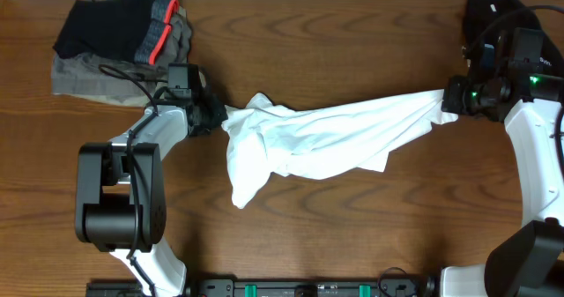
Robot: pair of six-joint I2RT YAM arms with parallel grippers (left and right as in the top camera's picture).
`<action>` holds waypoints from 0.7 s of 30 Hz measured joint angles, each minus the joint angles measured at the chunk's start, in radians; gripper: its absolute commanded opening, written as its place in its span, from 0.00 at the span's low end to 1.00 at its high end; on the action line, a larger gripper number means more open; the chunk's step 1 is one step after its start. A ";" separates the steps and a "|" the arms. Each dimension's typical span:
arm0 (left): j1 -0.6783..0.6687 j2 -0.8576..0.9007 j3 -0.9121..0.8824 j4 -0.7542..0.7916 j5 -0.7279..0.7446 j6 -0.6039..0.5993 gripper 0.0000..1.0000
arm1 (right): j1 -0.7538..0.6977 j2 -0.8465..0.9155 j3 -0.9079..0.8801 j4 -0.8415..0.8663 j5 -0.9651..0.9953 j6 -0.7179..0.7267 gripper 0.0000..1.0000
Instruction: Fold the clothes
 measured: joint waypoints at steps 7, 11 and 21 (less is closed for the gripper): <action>0.002 -0.024 0.011 -0.019 -0.001 0.023 0.06 | 0.000 0.000 0.000 0.085 -0.004 0.000 0.01; 0.007 -0.138 0.061 -0.043 -0.032 0.042 0.06 | 0.000 0.000 0.021 0.089 -0.007 -0.003 0.01; 0.013 -0.534 0.210 -0.034 -0.133 0.082 0.06 | 0.000 0.000 0.217 0.019 -0.011 -0.029 0.01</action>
